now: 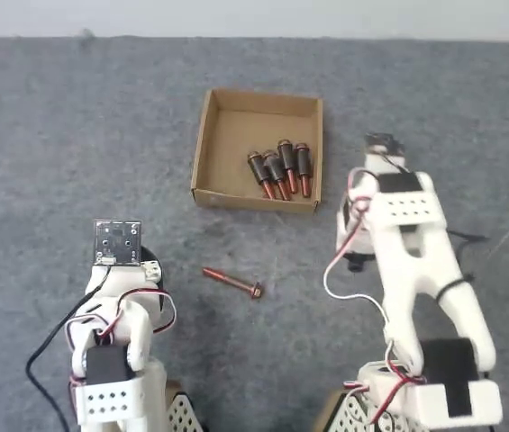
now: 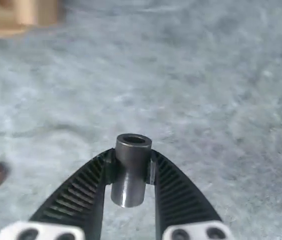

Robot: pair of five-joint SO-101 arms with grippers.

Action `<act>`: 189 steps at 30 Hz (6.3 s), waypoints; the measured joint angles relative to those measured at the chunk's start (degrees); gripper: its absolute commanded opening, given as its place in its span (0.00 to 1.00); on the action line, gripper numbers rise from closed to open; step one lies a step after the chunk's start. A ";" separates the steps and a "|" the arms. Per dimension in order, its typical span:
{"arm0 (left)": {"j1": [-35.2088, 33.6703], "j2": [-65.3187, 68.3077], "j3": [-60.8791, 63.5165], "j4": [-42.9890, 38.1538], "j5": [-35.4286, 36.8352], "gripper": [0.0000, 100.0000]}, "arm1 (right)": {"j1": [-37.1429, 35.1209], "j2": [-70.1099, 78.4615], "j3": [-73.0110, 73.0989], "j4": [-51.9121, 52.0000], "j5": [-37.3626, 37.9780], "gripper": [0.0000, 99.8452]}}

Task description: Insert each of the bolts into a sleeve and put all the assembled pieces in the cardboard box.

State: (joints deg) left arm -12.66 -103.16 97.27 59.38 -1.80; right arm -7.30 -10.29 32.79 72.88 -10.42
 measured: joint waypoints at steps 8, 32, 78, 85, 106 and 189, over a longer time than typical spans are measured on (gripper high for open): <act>0.00 0.00 0.00 0.00 0.00 0.01 | 8.26 -5.63 13.80 -13.01 0.09 0.01; 0.00 0.00 -12.31 7.74 0.00 0.01 | 12.31 -6.42 20.48 -23.91 0.44 0.01; 20.75 65.93 -52.57 18.99 -1.23 0.01 | 12.13 -6.42 20.48 -23.91 4.04 0.01; 27.69 65.93 -51.69 18.81 -10.55 0.09 | 12.13 -6.42 20.48 -23.91 4.04 0.01; 39.21 65.93 -42.81 19.60 -41.14 0.15 | 12.13 -6.42 20.48 -23.91 4.31 0.01; 35.69 108.84 -58.90 -9.41 -22.51 0.01 | 12.13 -6.42 20.48 -23.91 7.74 0.01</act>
State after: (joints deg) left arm 23.03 5.67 38.37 49.98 -24.31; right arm 4.84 -16.70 53.27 48.97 -2.68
